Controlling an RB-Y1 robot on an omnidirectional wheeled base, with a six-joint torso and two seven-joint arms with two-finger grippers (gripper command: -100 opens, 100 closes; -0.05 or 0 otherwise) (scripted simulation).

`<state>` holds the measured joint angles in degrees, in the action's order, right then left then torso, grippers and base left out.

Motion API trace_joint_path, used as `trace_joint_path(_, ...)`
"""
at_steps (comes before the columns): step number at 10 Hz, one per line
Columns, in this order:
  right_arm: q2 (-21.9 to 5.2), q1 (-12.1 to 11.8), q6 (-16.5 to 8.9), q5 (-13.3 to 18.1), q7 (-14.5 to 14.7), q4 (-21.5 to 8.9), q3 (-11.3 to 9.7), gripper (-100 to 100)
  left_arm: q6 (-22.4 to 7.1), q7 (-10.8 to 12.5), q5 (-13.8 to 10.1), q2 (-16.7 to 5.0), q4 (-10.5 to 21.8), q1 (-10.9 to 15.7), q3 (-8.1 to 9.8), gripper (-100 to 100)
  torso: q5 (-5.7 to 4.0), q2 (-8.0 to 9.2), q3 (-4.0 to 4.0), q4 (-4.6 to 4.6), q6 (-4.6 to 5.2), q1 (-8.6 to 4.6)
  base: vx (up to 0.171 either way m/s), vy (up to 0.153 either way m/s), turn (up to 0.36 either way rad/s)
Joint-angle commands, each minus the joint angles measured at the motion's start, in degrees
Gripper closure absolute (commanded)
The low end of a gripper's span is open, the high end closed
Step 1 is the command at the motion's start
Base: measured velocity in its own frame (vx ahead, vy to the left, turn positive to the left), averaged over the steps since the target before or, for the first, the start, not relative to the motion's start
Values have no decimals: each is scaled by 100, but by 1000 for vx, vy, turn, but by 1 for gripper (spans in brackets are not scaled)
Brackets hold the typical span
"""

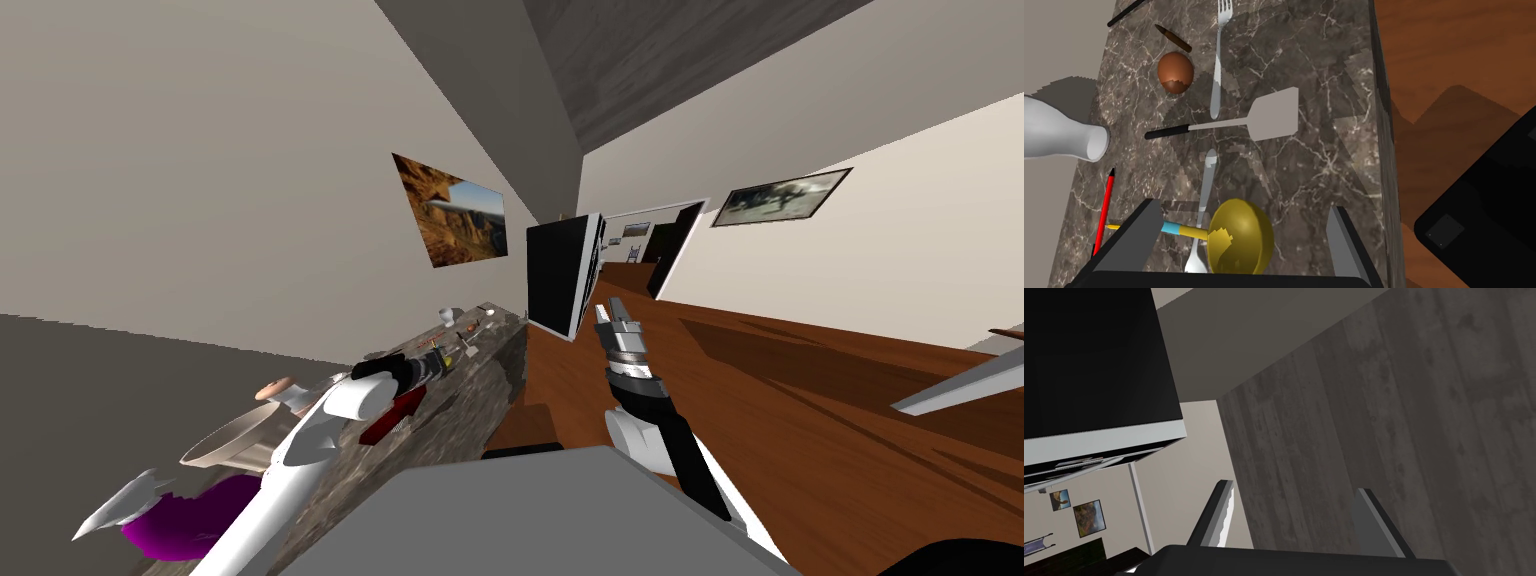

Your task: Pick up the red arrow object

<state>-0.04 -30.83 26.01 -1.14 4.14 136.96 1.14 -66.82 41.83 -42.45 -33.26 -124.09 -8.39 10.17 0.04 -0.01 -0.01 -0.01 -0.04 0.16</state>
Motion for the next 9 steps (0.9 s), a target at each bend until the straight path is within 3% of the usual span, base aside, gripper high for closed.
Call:
trace_joint_path(1, 0, 0, 0, 0, 0, 0, 0, 0, -286, 94, -76, -72, 71, 44, 18, -100, 0, 0, 0, 0, 0, 0, -7, 44, -29)
trace_joint_path(2, 0, 0, 0, 0, 0, 0, 0, 0, -354, 94, -76, -72, 71, 44, 18, -100, 0, 1, 1, 0, -1, -2, -6, 20, 6)
trace_joint_path(5, 0, 0, 0, 0, 0, 0, 0, 0, -909, 428, -312, -339, 285, 198, 63, -100, -1, 2, 1, 0, -1, -6, -9, 39, -33)
trace_joint_path(7, 0, 0, 0, 0, 0, 0, 0, 0, -1094, 428, -312, -339, 285, 198, 63, -100, 1, 4, 2, 1, -2, -2, -10, 31, -14)
trace_joint_path(8, 0, 0, 0, 0, 0, 0, 0, 0, -1334, 583, -417, -468, 389, 268, 82, -100, -1, 2, 1, 0, -1, -11, -9, 23, -31)
trace_joint_path(9, 0, 0, 0, 0, 0, 0, 0, 0, -1438, 583, -417, -468, 389, 268, 82, -100, -2, 2, 1, 0, -1, -10, -8, 29, -24)
